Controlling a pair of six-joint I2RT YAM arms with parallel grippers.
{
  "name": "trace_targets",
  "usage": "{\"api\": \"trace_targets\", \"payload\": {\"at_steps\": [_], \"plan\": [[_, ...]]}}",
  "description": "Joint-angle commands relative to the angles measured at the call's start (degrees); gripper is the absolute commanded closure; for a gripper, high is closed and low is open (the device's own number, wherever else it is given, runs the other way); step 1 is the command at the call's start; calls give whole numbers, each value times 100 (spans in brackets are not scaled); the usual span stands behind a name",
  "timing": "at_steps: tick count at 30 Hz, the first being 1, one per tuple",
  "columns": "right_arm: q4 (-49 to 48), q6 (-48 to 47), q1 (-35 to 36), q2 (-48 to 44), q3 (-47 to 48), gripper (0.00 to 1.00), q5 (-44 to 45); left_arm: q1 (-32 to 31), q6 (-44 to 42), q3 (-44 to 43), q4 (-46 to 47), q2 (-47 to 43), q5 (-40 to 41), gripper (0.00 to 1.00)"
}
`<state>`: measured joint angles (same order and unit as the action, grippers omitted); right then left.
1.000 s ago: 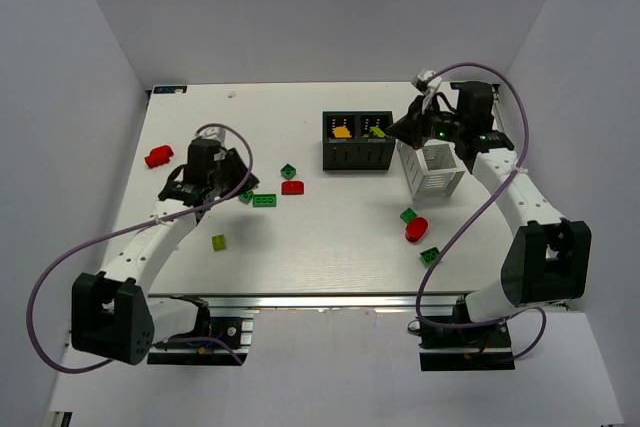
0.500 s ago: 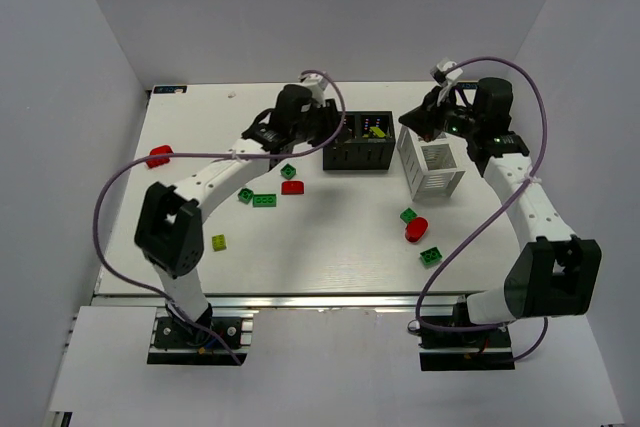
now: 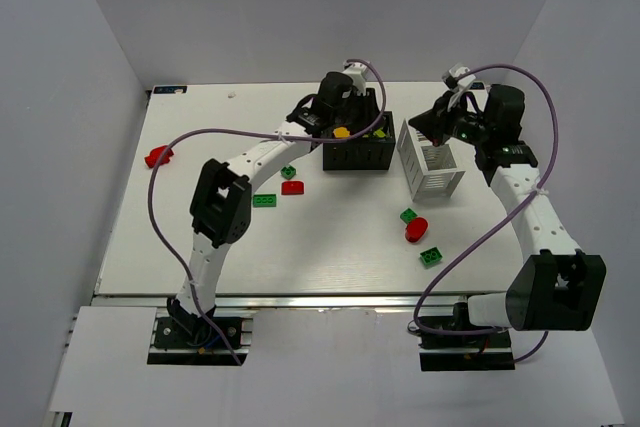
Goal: Sort the legos into containers by color
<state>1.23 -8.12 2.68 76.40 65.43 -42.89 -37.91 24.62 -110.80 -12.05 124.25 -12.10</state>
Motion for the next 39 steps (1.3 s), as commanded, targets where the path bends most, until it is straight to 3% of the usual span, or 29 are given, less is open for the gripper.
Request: {"api": "trace_targets", "payload": {"at_steps": [1,6,11,17,19,24,28,30,31,32,36,39], "plan": [[-282,-14,-57,-213,-100,100,-17,-41,-186,-512,-25,117,234,87],[-317,21,-92,-275,-188,100,-35,-50,-212,-811,-51,424,471,79],[-352,30,-110,-293,-215,100,-70,-59,-177,-952,-209,531,594,57],[-361,47,-110,-284,-215,98,-123,-76,-107,-943,-218,426,533,47],[-352,47,-110,-284,-215,97,-123,-94,-107,-943,-236,364,577,39],[-343,3,-110,-284,-215,90,-184,-102,-80,-733,-201,-22,700,34],[-273,-93,-110,-292,-197,85,-289,-102,-124,-460,-350,-444,954,36],[-212,-233,-110,-284,-206,61,-412,-94,-133,92,-447,-786,1130,41],[-185,-304,-110,-275,-232,42,-500,-85,-133,399,-421,-1266,1514,44],[-194,-470,-110,-284,-345,11,-657,-76,-90,1133,-316,-1550,1639,47],[-325,-884,-110,-398,-732,11,-913,125,253,2956,-236,-3044,2184,47],[-335,-1042,-101,-451,-891,11,-1089,467,771,4027,-718,-4081,2510,36]]}}
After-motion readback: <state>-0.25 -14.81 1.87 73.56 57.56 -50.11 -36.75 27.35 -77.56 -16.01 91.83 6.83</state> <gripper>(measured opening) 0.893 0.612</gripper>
